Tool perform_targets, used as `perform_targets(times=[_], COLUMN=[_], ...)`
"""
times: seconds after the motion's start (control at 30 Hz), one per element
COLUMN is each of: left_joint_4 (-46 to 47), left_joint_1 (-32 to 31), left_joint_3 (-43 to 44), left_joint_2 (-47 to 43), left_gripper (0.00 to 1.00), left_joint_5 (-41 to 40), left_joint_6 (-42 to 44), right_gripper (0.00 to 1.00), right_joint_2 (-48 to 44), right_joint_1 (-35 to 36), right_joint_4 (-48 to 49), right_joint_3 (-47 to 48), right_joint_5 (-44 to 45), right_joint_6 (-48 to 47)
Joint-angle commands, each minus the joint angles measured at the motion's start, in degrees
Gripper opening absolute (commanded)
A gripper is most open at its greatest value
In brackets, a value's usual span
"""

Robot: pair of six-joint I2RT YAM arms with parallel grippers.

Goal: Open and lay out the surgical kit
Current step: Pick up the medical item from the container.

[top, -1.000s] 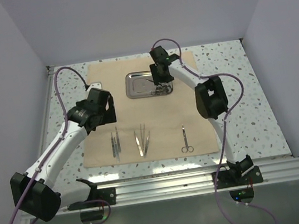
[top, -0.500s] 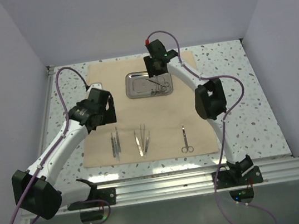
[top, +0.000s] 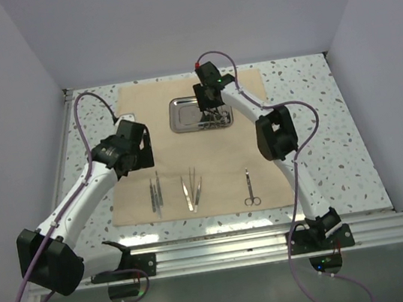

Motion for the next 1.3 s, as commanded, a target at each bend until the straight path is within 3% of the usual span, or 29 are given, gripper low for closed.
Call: perform_targets(times=[0.0, 0.2, 0.53, 0.73, 1.27], left_joint_4=[1.52, 2.22, 3.36, 4.07, 3.28], left_joint_1=[1.02, 2.07, 3.39, 3.83, 4.01], left_joint_3=[-0.3, -0.48, -2.15, -2.06, -1.45], left_joint_2=[-0.73, -0.38, -0.64, -0.11, -2.39], left_gripper=[0.96, 0.96, 0.96, 0.96, 0.96], left_joint_5=[-0.04, 0.4, 1.46, 2.33, 3.3], left_joint_6=[1.88, 2.23, 2.58, 2.84, 1.79], right_gripper=[0.59, 0.54, 0.09, 0.04, 0.03], right_joint_2=[0.89, 1.59, 2.47, 0.98, -10.62], right_joint_1=[0.9, 2.48, 3.71, 3.54, 2.57], right_joint_4=[0.48, -0.22, -1.36, -2.5, -2.95], right_joint_3=[1.88, -0.05, -3.04, -2.78, -1.37], right_joint_5=[-1.06, -1.15, 0.61, 2.8, 5.71], right_joint_6=[0.63, 1.06, 1.95, 1.16, -1.39])
